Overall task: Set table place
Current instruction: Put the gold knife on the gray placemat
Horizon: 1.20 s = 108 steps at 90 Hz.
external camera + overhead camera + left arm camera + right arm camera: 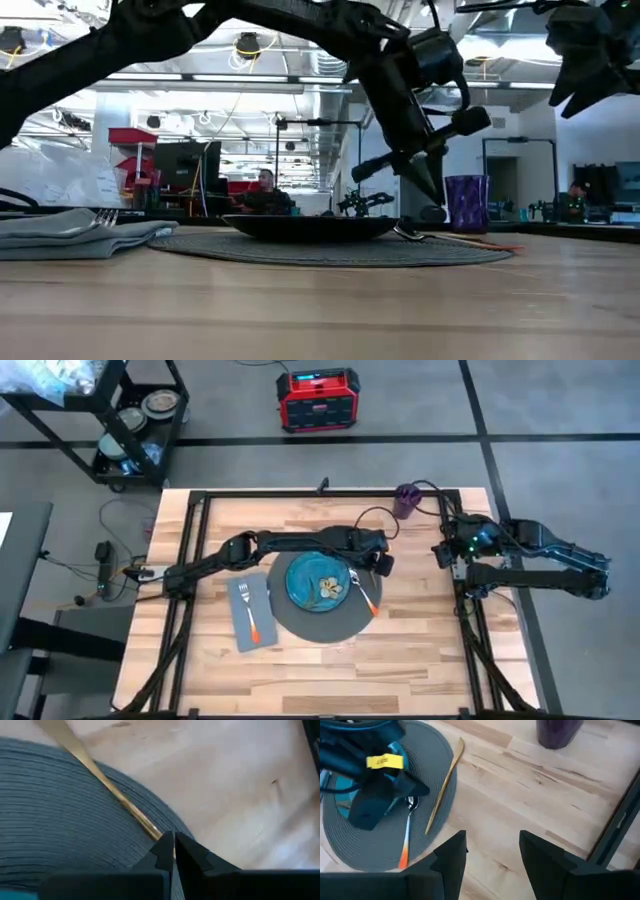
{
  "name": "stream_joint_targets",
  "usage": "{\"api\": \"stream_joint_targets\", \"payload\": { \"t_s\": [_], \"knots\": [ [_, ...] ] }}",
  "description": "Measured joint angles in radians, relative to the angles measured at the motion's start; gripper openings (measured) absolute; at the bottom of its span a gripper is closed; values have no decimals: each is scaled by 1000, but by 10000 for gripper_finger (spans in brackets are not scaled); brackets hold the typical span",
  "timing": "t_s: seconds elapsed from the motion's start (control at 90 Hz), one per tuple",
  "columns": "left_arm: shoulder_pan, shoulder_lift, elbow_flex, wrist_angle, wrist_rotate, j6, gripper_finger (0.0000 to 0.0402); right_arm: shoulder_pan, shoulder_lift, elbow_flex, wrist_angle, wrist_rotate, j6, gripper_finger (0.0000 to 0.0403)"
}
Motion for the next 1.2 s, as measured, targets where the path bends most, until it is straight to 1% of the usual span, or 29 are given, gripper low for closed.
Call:
{"api": "stream_joint_targets", "payload": {
  "t_s": [0.022,0.089,0.144,0.189,0.256,0.311,0.344,0.4,0.456,0.533,0.6,0.678,0.722,0.767,0.856,0.956,1.067,1.2],
  "knots": [
    [0,0,0,31,15,11,0,0,2,0,1,-15,-2,169],
    [0,-11,-1,164,123,109,0,1,10,-6,27,-87,-3,169],
    [0,-29,-1,284,212,212,0,9,13,-30,101,-148,-12,169],
    [4,-64,-1,314,263,280,0,17,14,-59,168,-172,-8,169],
    [9,-129,-3,303,275,373,0,27,23,-101,264,-174,25,169],
    [25,-198,-3,235,264,460,0,31,41,-132,341,-174,47,169],
    [36,-226,-2,228,255,517,0,31,54,-151,374,-174,55,169],
    [58,-272,-1,200,243,602,0,31,96,-177,417,-175,64,169],
    [82,-308,-2,194,262,658,0,30,148,-195,476,-174,67,169],
    [116,-338,-2,212,348,698,0,29,237,-205,541,-174,75,169],
    [146,-346,-2,244,496,720,0,29,322,-204,624,-174,90,169],
    [174,-344,-2,271,671,736,0,35,427,-204,678,-174,110,167],
    [189,-344,-2,270,745,743,0,41,481,-197,690,-174,126,164],
    [201,-344,-2,252,797,760,0,48,537,-182,702,-174,136,161],
    [231,-364,-5,158,855,815,0,66,630,-145,714,-172,148,153],
    [264,-400,-5,74,864,904,0,90,717,-104,714,-145,163,142],
    [307,-449,-4,10,874,978,0,104,789,-73,713,-124,183,130],
    [359,-474,-4,-18,940,1024,0,120,864,-55,704,-123,198,123]
  ]
}}
